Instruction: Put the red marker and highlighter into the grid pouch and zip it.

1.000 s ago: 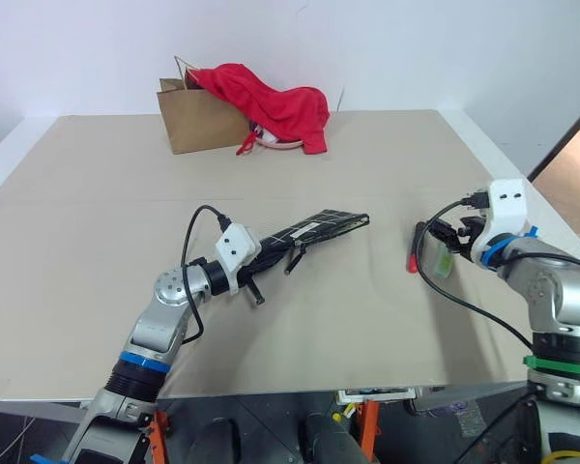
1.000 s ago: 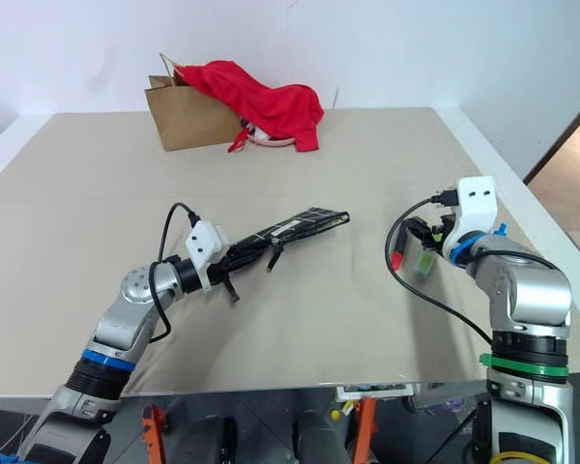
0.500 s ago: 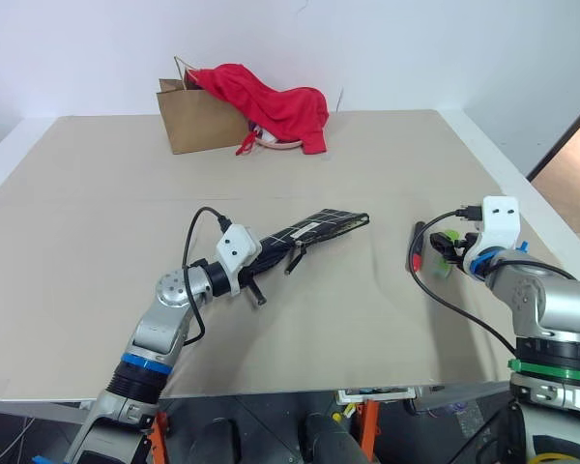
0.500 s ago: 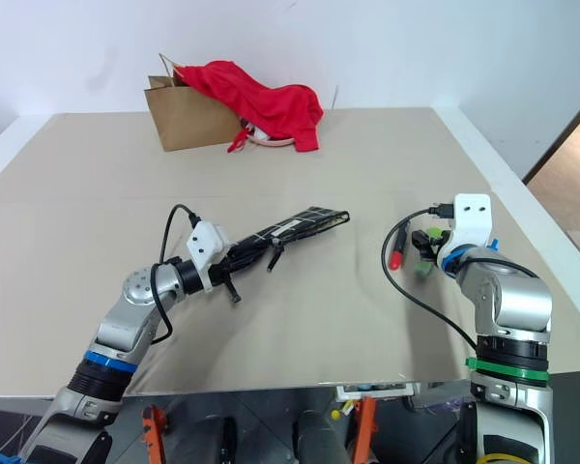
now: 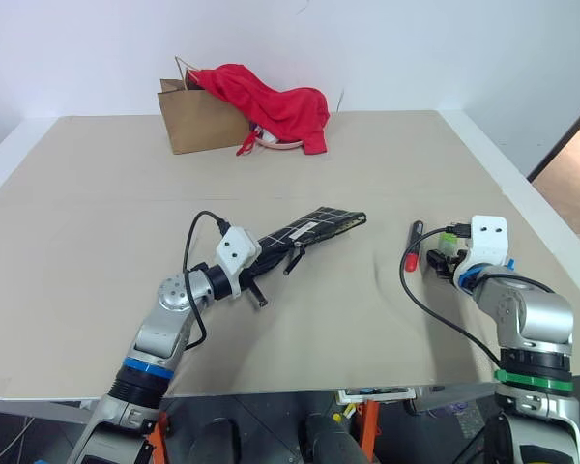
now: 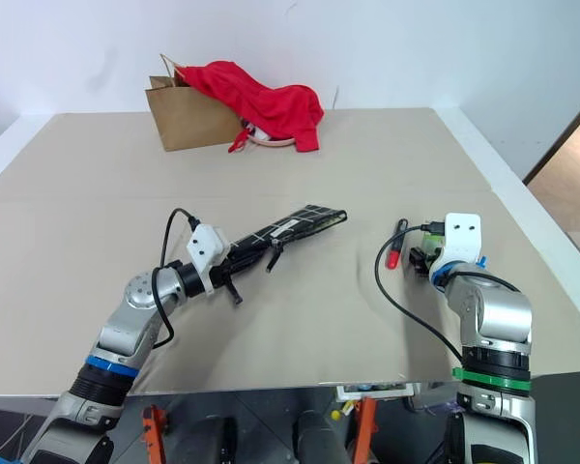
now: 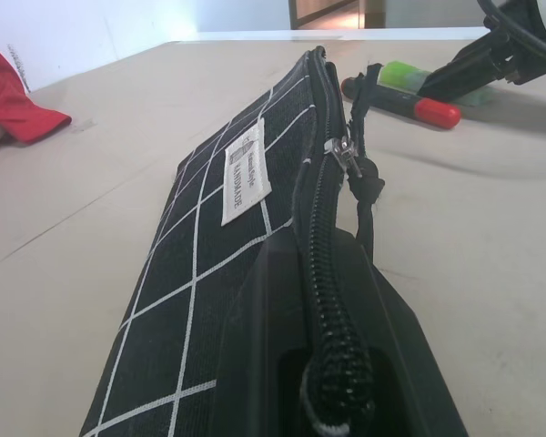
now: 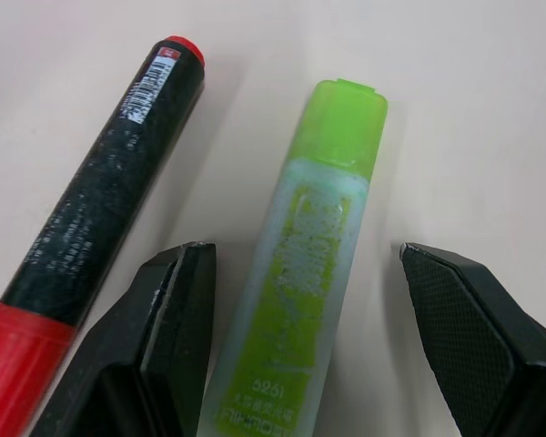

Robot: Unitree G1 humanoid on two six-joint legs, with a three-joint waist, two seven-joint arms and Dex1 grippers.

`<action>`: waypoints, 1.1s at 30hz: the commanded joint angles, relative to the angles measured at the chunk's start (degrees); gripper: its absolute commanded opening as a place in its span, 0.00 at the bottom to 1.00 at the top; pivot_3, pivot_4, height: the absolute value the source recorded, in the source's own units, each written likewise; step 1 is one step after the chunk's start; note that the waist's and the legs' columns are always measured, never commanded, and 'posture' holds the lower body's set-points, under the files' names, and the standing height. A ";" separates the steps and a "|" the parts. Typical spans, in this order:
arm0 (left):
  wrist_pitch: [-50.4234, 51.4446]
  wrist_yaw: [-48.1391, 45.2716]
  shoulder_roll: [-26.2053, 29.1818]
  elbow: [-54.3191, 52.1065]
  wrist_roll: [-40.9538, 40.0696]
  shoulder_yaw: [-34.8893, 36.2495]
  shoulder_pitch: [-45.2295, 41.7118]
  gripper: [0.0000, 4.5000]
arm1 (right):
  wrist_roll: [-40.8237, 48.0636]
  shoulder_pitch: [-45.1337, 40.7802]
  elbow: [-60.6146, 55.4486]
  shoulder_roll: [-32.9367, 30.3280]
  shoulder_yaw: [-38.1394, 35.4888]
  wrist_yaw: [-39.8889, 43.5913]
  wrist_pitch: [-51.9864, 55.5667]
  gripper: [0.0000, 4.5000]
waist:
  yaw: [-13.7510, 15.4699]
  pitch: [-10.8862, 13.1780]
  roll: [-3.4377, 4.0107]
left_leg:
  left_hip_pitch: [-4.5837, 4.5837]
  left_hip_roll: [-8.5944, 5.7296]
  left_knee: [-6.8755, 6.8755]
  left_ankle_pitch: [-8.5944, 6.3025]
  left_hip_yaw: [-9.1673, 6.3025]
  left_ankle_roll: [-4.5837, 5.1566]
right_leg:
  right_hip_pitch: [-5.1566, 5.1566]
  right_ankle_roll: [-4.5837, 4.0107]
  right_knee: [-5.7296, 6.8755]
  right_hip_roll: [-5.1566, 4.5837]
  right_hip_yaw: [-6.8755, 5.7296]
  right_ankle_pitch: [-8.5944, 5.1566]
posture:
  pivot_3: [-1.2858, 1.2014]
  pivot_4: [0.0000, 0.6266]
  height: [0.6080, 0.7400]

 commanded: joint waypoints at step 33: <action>0.64 -2.03 1.05 -1.98 -1.70 0.65 -1.83 0.00 | 2.35 1.42 -11.18 -28.87 13.83 55.27 -38.70 0.25 | -0.04 0.04 -0.01 | 0.02 0.00 -0.01 -0.07 0.05 0.02 | -0.02 0.02 -0.09 -0.01 0.02 -0.05 | 0.52 0.24 1.00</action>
